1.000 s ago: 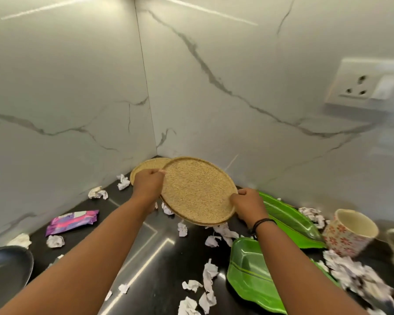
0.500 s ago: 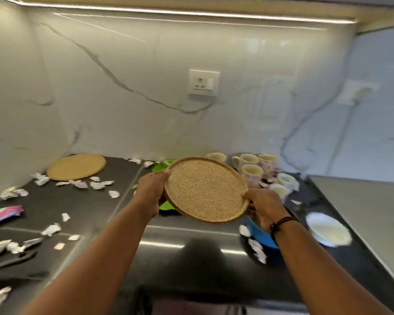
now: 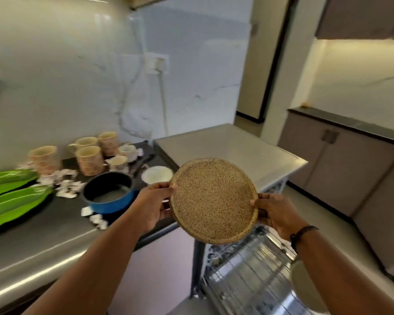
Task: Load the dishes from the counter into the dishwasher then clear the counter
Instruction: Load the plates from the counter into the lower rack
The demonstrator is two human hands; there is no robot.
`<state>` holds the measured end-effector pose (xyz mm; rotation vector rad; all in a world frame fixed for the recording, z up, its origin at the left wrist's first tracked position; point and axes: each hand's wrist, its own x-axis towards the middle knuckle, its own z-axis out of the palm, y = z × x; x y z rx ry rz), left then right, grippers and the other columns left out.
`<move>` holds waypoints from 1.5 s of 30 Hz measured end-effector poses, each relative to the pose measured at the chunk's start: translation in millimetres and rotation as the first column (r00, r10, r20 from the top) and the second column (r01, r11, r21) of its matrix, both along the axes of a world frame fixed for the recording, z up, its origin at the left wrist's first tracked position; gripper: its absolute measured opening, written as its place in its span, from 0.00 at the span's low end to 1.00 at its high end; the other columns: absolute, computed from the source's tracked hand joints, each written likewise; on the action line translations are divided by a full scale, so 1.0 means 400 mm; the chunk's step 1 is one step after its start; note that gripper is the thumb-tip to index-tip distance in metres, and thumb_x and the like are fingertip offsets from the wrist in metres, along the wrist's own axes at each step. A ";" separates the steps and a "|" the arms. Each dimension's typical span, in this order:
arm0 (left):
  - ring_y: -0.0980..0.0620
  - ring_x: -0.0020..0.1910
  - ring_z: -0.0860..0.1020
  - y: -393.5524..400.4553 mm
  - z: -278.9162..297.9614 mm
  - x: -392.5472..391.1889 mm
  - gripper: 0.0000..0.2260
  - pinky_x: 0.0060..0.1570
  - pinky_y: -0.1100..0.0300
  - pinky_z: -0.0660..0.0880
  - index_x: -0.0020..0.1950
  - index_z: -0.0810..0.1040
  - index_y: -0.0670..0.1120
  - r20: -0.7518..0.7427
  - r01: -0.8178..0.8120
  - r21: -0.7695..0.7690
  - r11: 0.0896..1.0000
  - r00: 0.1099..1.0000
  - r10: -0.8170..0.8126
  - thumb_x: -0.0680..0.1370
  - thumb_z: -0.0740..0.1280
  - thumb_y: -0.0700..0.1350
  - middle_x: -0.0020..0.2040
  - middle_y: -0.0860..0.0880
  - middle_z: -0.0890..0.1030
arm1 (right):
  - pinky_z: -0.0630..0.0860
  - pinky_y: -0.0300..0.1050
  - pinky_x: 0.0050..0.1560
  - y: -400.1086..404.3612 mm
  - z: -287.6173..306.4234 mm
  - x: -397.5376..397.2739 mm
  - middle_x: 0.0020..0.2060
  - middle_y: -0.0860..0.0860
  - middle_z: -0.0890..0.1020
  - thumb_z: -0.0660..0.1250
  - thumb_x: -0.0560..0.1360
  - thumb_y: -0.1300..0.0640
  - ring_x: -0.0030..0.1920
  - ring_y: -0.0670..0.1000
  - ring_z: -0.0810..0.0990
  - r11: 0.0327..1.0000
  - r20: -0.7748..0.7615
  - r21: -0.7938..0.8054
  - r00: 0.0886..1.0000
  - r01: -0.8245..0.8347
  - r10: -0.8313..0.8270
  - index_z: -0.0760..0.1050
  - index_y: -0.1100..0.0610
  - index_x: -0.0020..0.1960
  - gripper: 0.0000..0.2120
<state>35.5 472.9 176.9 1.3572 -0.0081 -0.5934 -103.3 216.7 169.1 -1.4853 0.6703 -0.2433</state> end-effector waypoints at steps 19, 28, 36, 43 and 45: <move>0.46 0.44 0.80 -1.109 -0.351 -0.241 0.06 0.46 0.49 0.81 0.55 0.77 0.46 -0.029 0.445 0.348 0.825 0.885 -0.465 0.79 0.67 0.44 0.50 0.43 0.82 | 0.82 0.55 0.46 -0.851 -0.315 -0.503 0.45 0.66 0.83 0.69 0.72 0.68 0.44 0.62 0.84 0.866 -0.288 -0.115 0.818 0.486 -0.497 0.75 0.66 0.47 0.05; 0.62 0.33 0.75 -1.263 -0.523 -0.127 0.03 0.28 0.73 0.65 0.48 0.80 0.47 0.362 0.434 0.741 0.512 0.382 -0.850 0.76 0.69 0.45 0.38 0.55 0.80 | 0.64 0.39 0.29 -0.869 -0.473 -0.474 0.31 0.50 0.74 0.70 0.71 0.60 0.31 0.48 0.69 0.775 -0.437 -0.578 0.706 0.255 -0.558 0.69 0.57 0.37 0.10; 0.55 0.35 0.79 -1.413 -0.797 -0.079 0.08 0.33 0.62 0.73 0.54 0.82 0.48 0.306 0.446 0.830 0.334 0.135 -0.942 0.77 0.68 0.41 0.42 0.50 0.83 | 0.67 0.43 0.37 -0.932 -0.752 -0.443 0.40 0.53 0.80 0.62 0.75 0.60 0.41 0.59 0.77 0.780 -0.589 -0.625 0.630 0.042 -0.506 0.75 0.54 0.45 0.04; 0.44 0.35 0.79 -1.542 -1.141 -0.068 0.06 0.31 0.59 0.69 0.49 0.83 0.44 0.195 0.310 0.930 0.198 0.040 -0.980 0.76 0.68 0.40 0.39 0.42 0.83 | 0.66 0.42 0.39 -1.022 -1.099 -0.432 0.47 0.57 0.82 0.59 0.78 0.56 0.48 0.60 0.80 0.840 -0.695 -0.543 0.569 -0.014 -0.440 0.76 0.56 0.52 0.08; 0.43 0.38 0.80 -1.563 -1.203 -0.071 0.06 0.34 0.58 0.73 0.50 0.84 0.44 0.153 0.308 0.938 0.156 0.036 -0.988 0.77 0.67 0.41 0.41 0.41 0.83 | 0.66 0.42 0.39 -1.030 -1.164 -0.434 0.47 0.58 0.82 0.59 0.79 0.56 0.48 0.61 0.80 0.853 -0.722 -0.521 0.546 -0.026 -0.425 0.76 0.56 0.52 0.09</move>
